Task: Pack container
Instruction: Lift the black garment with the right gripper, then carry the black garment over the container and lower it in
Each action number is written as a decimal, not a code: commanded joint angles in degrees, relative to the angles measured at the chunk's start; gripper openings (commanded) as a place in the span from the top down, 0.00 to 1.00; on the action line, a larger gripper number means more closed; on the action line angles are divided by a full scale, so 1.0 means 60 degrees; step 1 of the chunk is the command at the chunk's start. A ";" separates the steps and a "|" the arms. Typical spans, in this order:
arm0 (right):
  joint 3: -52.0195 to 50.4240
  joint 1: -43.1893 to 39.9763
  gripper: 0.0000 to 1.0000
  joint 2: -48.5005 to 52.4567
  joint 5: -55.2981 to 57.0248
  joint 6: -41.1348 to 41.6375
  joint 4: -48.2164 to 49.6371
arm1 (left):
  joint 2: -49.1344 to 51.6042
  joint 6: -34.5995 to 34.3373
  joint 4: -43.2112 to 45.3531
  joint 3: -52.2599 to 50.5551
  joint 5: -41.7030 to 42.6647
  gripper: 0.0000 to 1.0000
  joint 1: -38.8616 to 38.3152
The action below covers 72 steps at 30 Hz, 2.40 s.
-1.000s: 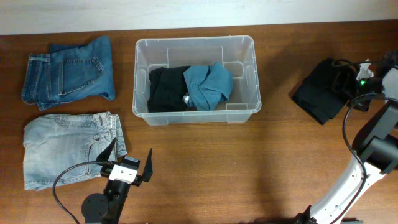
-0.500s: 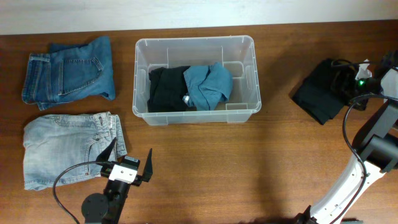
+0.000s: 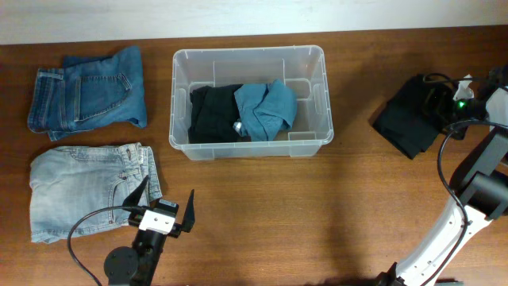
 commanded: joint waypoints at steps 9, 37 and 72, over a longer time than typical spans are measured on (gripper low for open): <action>-0.0208 0.0025 0.63 0.0918 0.0182 0.0743 0.0000 | -0.0058 0.0109 -0.0069 -0.0018 0.0000 0.01 0.0047; 0.2976 -0.0809 0.96 -0.1610 -0.9082 -0.0630 -0.4087 | -0.0058 0.0106 -0.0069 -0.0018 0.0000 0.01 0.0047; 0.4098 0.7315 0.96 -0.0543 -0.3559 0.0233 -0.2721 | -0.0058 0.0109 -0.0069 -0.0018 0.0000 0.01 0.0047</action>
